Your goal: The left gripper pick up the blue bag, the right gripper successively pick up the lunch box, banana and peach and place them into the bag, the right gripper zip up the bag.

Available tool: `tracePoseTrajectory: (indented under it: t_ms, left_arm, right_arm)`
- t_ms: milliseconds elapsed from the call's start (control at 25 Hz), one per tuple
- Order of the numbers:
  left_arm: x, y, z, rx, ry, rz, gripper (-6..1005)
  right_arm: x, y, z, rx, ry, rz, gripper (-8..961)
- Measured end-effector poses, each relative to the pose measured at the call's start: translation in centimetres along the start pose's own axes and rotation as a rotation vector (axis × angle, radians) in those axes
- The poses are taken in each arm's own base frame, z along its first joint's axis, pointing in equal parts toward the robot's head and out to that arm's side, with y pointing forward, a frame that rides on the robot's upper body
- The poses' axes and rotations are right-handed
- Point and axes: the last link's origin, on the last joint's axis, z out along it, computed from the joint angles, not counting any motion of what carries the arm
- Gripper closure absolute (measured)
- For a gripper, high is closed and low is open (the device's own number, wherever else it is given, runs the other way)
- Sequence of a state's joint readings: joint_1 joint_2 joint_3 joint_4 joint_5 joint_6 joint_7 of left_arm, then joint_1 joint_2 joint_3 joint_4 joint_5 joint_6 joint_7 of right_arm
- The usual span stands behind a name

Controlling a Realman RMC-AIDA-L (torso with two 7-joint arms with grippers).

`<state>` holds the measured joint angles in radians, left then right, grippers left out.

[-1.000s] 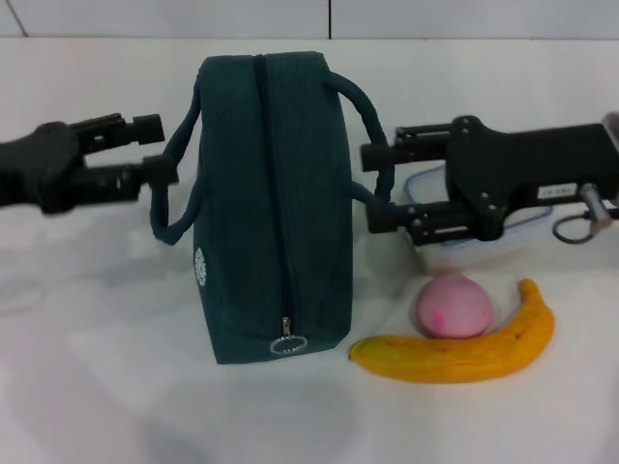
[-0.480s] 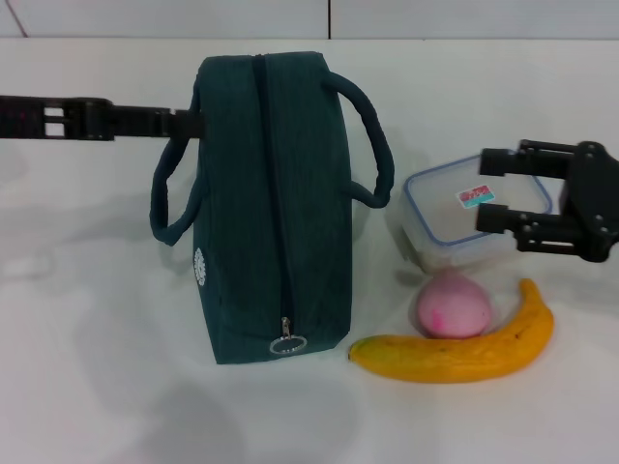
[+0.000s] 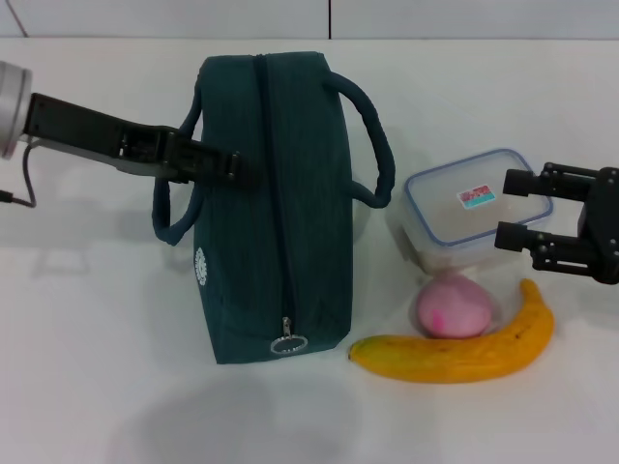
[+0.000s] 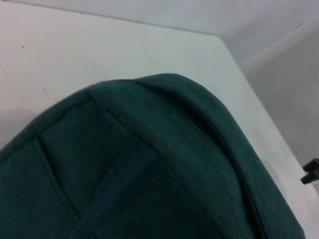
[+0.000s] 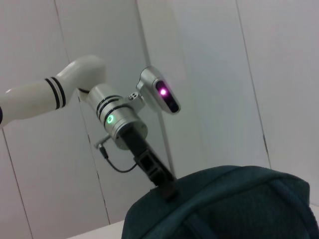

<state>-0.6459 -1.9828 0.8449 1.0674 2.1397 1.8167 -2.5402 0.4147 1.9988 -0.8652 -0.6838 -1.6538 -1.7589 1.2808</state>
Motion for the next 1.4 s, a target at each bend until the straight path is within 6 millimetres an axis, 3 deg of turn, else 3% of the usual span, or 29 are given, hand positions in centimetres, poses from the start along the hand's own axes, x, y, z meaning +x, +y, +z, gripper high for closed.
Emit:
tracePoseTrajectory:
  t_ms: [200,640,840,960,1240,1400]
  left_arm:
    - [1.0,0.2,-0.1,0.030,-0.014,0.003,177]
    - [1.5,-0.9,-0.6,0.118,-0.010,0.009,380]
    - [1.6,-1.2,-0.8,0.130,0.014,0.003,624]
    - [1.4,-1.4,-0.8,0.124,0.027,-0.003,848]
    - [1.1,-1.5,-0.7,0.117,0.034,-0.001,950]
    - [1.0,-1.4,-0.4,0.110,0.029,-0.001,949]
  right_arm:
    - [0.6,0.2,0.0,0.003,-0.005,0.010,284]
    - [1.4,0.6,-0.5,0.025,-0.024,0.045,284]
    - [1.6,0.4,-1.8,0.102,-0.095,0.082,285]
    - [1.9,0.2,-2.7,0.168,-0.158,0.122,285]
    - [2.4,-0.3,-3.8,0.267,-0.246,0.185,288]
    - [3.8,-1.9,-4.5,0.448,-0.348,0.352,290]
